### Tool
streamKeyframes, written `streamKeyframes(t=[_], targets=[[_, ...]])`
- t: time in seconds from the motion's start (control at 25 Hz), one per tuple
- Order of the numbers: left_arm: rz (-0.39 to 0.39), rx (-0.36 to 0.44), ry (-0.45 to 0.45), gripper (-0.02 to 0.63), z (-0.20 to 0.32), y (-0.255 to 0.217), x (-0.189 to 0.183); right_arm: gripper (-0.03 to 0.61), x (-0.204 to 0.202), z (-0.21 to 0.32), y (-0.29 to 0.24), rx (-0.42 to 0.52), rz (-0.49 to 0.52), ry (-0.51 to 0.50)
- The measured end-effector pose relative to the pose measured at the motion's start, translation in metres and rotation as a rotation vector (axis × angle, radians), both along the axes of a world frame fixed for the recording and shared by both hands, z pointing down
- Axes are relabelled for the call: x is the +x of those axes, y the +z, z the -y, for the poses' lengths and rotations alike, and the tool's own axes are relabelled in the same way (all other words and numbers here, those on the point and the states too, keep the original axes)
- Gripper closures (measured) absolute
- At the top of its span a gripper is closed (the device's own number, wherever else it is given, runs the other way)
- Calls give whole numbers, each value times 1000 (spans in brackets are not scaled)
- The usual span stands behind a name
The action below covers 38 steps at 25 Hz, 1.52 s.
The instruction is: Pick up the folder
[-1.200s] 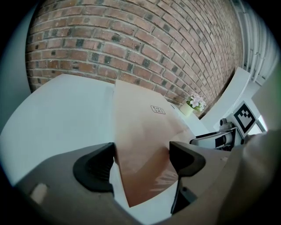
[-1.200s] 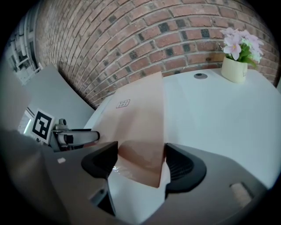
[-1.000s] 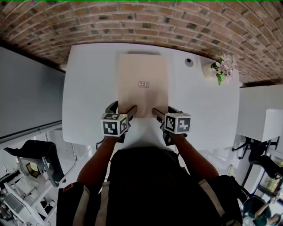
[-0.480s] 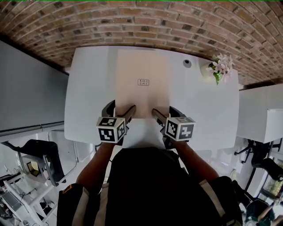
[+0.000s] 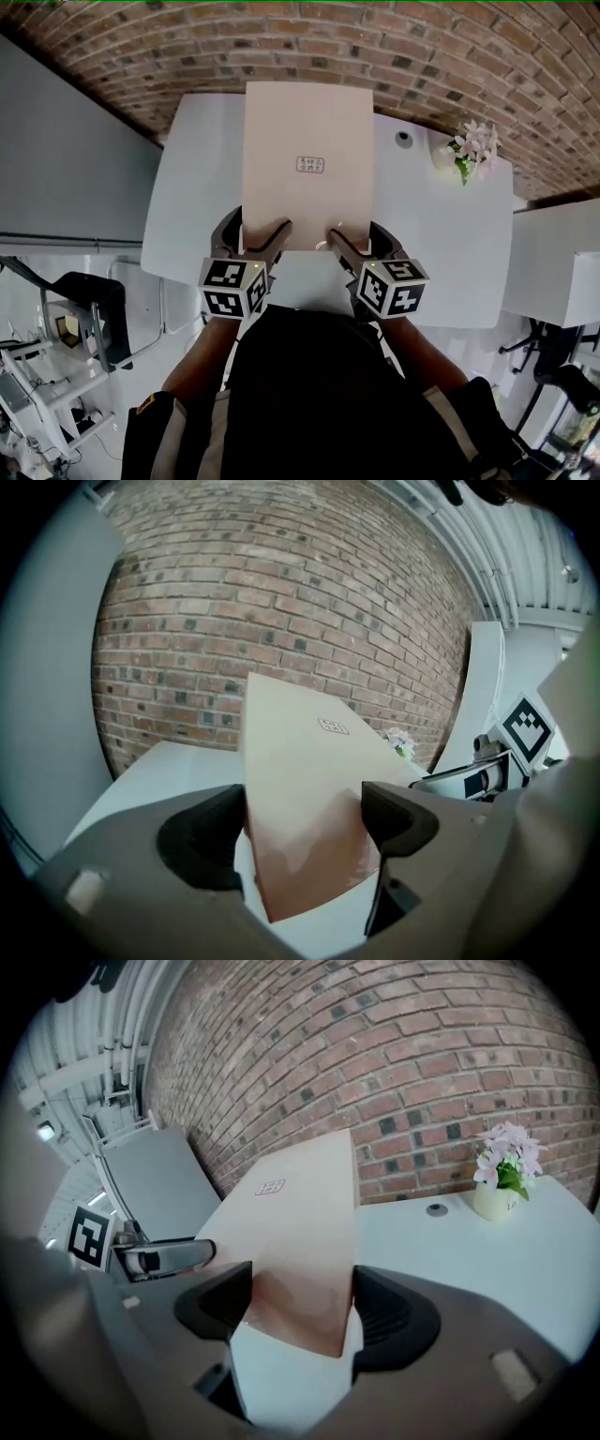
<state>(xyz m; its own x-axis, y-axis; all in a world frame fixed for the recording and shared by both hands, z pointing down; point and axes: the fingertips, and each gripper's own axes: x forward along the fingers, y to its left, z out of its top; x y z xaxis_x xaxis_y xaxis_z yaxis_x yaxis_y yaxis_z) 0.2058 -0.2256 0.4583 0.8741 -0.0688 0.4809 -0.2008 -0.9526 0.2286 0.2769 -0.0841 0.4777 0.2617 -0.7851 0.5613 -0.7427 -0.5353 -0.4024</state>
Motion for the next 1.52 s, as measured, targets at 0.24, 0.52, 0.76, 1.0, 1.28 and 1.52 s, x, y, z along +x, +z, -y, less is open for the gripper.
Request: streamKeyframes(t=[0.24, 0.52, 0.76, 1.0, 1.28, 1.52], targets=[[-16, 93, -87, 221, -21, -38, -33, 238, -19, -10, -26, 110, -40, -92], [-63, 227, -197, 222, -38, -72, -75, 235, -48, -16, -45, 231, -65, -188], [-114, 263, -210, 221, -34, -92, -99, 235, -72, -11, -60, 266, -81, -184], [-168, 322, -157, 221, -16, -109, -121, 236, -102, 1, -73, 277, -106, -117], [-197, 314, -82, 219, -1, -116, -159, 236, -150, 8, -79, 312, -110, -19], [-242, 381, -35, 221, 5, -131, -198, 236, -195, 18, -89, 347, -108, 21]])
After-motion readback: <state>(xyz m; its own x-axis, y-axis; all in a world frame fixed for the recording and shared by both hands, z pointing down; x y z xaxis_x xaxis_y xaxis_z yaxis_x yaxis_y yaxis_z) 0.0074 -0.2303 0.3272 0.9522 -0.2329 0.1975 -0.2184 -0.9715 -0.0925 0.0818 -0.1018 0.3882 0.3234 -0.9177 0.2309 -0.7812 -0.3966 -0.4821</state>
